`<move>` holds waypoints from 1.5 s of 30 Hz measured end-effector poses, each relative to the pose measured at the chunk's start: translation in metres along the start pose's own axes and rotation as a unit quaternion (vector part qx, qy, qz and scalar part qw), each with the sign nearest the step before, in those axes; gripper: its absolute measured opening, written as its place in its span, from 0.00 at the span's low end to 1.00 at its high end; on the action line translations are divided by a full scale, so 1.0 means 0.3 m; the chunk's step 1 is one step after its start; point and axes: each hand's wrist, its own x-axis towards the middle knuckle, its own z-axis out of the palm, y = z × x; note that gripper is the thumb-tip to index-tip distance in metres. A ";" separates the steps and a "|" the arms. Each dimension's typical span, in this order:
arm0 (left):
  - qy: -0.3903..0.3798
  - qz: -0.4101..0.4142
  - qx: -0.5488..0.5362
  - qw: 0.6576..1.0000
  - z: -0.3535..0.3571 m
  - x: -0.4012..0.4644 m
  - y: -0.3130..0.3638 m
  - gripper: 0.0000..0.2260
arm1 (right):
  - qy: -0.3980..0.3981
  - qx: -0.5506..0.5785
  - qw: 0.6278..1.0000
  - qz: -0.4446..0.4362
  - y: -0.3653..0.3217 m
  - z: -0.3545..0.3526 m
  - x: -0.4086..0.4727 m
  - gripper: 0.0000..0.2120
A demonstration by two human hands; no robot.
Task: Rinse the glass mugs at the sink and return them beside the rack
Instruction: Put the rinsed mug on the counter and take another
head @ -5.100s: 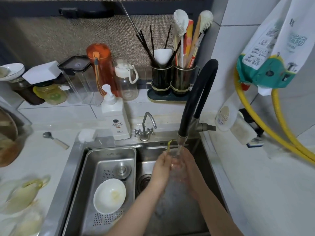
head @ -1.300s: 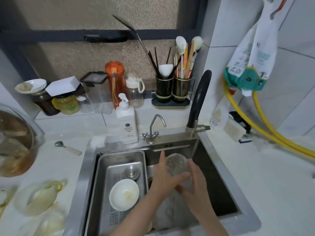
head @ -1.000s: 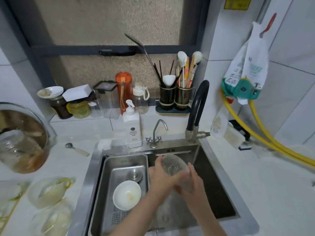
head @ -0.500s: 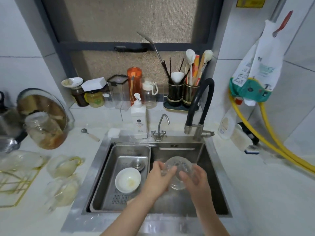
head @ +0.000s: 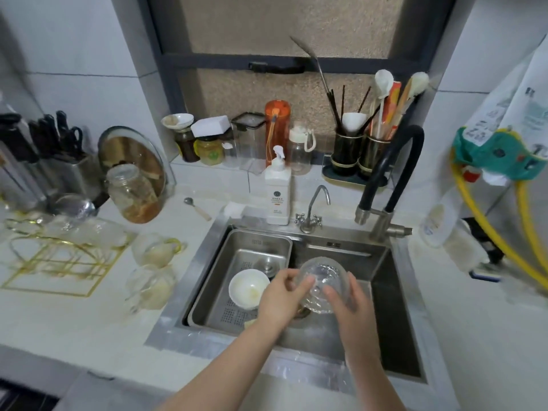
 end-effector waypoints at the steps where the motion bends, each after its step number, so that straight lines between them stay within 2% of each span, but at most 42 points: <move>1: 0.006 -0.005 -0.023 1.000 -0.015 -0.002 -0.009 0.16 | -0.009 0.025 1.000 0.008 0.001 0.019 -0.003 0.25; 5: 0.017 -0.012 -0.127 0.992 -0.083 -0.031 -0.027 0.15 | -0.010 0.093 0.995 0.032 -0.019 0.098 -0.037 0.24; 8: 0.009 0.023 -0.146 0.989 -0.151 -0.050 -0.042 0.20 | -0.019 0.054 0.998 0.024 -0.033 0.175 -0.064 0.27; 12: 0.021 0.030 -0.144 0.989 -0.293 -0.074 -0.079 0.18 | -0.053 0.038 0.998 0.007 -0.082 0.288 -0.099 0.23; 15: 0.025 0.037 -0.187 0.981 -0.425 -0.105 -0.109 0.16 | -0.067 0.028 0.997 -0.017 -0.123 0.393 -0.152 0.27; 17: 0.046 0.043 -0.203 0.977 -0.536 -0.122 -0.115 0.16 | -0.091 0.037 0.995 -0.027 -0.157 0.483 -0.188 0.28; 21: 0.092 0.037 -0.222 0.970 -0.786 -0.167 -0.163 0.17 | -0.157 0.104 0.982 -0.012 -0.245 0.690 -0.279 0.16; 26: 0.157 0.019 -0.237 0.959 -1.092 -0.225 -0.280 0.14 | -0.207 0.114 0.972 -0.004 -0.295 0.991 -0.419 0.18; 33: 0.221 0.006 -0.240 0.945 -1.461 -0.313 -0.448 0.15 | -0.286 0.086 0.954 -0.015 -0.345 1.352 -0.608 0.13; 35: 0.240 0.002 -0.250 0.938 -1.550 -0.333 -0.492 0.16 | -0.305 0.079 0.949 -0.016 -0.361 1.441 -0.657 0.20; 36: 0.251 -0.001 -0.257 0.933 -1.594 -0.339 -0.512 0.16 | -0.314 0.086 0.945 -0.010 -0.372 1.485 -0.676 0.20; 38: 0.269 -0.010 -0.266 0.925 -1.672 -0.348 -0.551 0.17 | -0.331 0.096 0.939 0.002 -0.389 1.572 -0.702 0.14; 42: 0.296 -0.019 -0.281 0.913 -1.802 -0.337 -0.617 0.17 | -0.349 0.085 0.933 0.011 -0.388 1.722 -0.731 0.20; 45: 0.317 -0.026 -0.287 0.904 -1.880 -0.306 -0.658 0.16 | -0.368 0.081 0.926 0.023 -0.361 1.821 -0.724 0.19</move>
